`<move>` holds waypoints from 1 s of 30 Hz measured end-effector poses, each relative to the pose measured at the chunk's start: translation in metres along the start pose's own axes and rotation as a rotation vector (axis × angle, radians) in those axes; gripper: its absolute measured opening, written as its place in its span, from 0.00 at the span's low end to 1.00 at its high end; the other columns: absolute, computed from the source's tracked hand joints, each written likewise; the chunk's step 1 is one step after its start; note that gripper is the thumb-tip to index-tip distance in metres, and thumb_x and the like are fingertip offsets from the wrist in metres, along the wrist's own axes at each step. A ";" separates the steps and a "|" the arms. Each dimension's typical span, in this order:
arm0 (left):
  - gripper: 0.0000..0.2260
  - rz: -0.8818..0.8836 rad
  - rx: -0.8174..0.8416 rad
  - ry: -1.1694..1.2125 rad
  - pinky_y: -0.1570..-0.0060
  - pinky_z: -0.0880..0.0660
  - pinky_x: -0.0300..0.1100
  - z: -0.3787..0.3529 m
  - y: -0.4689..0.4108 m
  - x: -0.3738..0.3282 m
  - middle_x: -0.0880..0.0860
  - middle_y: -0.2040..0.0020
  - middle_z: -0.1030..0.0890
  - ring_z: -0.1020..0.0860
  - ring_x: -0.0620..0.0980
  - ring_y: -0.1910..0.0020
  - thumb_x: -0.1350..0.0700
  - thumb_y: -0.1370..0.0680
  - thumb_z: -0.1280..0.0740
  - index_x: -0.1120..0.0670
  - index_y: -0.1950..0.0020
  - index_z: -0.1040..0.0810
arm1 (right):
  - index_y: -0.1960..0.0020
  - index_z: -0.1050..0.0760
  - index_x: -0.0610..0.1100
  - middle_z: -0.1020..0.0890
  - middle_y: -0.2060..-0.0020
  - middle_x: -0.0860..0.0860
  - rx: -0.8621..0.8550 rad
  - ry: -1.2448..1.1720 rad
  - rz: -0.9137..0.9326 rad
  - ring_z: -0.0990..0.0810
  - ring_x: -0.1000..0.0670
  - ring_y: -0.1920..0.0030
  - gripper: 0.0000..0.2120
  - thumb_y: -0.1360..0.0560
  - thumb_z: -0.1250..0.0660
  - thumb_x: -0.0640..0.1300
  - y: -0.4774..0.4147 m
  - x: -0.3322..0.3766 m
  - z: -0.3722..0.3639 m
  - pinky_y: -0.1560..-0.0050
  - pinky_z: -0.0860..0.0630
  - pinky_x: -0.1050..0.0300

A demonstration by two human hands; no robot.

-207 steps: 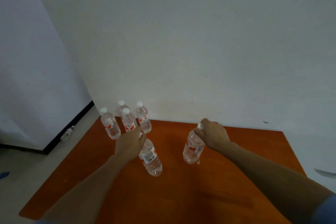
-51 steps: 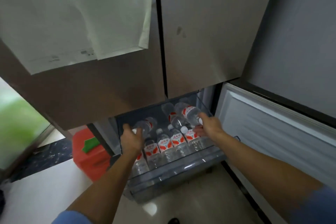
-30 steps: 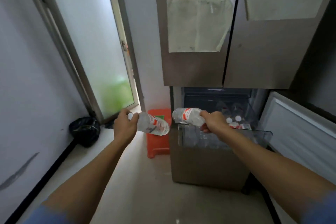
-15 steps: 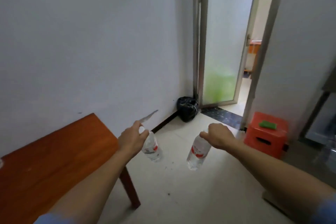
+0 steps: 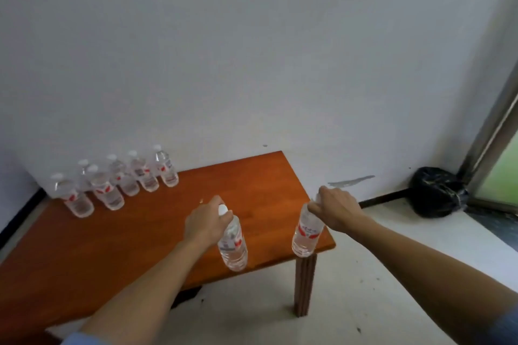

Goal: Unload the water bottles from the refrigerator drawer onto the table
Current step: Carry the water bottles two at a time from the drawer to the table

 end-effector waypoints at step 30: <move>0.13 0.120 0.129 0.041 0.54 0.24 0.45 -0.012 -0.353 0.288 0.49 0.48 0.20 0.21 0.50 0.52 0.45 0.22 0.38 0.50 0.41 0.29 | 0.39 0.29 0.43 0.19 0.47 0.45 0.213 -0.096 0.423 0.20 0.47 0.51 0.18 0.21 0.36 0.55 -0.430 0.315 -0.163 0.57 0.27 0.57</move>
Point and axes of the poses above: each hand's wrist, its own y-axis away from the middle knuckle, its own z-axis out of the back of the hand, x = y × z, the point moved 1 cm from there along -y, towards the middle knuckle
